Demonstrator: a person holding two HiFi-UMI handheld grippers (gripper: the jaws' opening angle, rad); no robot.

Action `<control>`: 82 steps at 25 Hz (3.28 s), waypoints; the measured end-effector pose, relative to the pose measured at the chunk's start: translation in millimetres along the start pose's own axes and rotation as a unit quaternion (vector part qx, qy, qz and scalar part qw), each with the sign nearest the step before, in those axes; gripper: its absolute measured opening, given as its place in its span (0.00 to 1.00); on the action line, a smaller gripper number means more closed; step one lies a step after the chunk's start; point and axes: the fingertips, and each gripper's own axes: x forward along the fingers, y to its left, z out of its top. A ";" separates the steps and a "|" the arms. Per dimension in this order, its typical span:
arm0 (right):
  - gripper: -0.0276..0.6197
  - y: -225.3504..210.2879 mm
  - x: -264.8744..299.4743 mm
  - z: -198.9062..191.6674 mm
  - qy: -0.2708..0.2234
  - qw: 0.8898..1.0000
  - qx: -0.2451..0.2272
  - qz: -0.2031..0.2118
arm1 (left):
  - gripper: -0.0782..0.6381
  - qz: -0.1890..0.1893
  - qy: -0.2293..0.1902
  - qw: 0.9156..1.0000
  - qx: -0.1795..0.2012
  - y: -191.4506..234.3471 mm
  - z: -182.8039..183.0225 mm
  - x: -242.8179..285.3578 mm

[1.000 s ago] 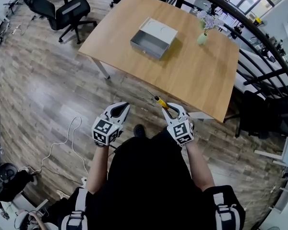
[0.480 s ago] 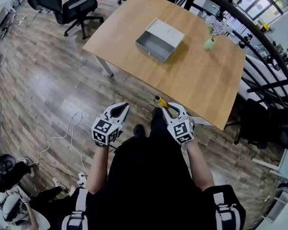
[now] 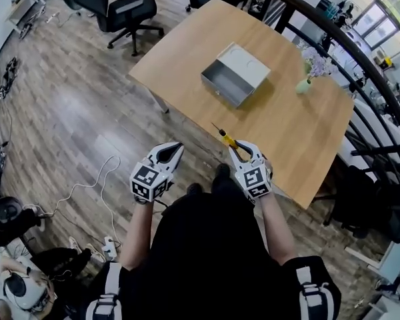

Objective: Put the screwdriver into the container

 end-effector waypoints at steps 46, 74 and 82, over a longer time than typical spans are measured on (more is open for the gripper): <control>0.17 -134.1 19.7 -47.0 0.008 0.999 0.007 0.035 | 0.14 0.037 0.007 0.999 -0.023 -22.3 44.3 110.2; 0.17 -172.6 98.3 -7.0 0.041 0.999 0.011 0.009 | 0.14 -0.022 0.011 1.000 -0.014 79.1 85.5 167.9; 0.17 -176.9 123.1 -4.9 0.059 0.998 0.014 0.013 | 0.14 -0.024 0.012 0.999 -0.023 103.9 86.2 170.0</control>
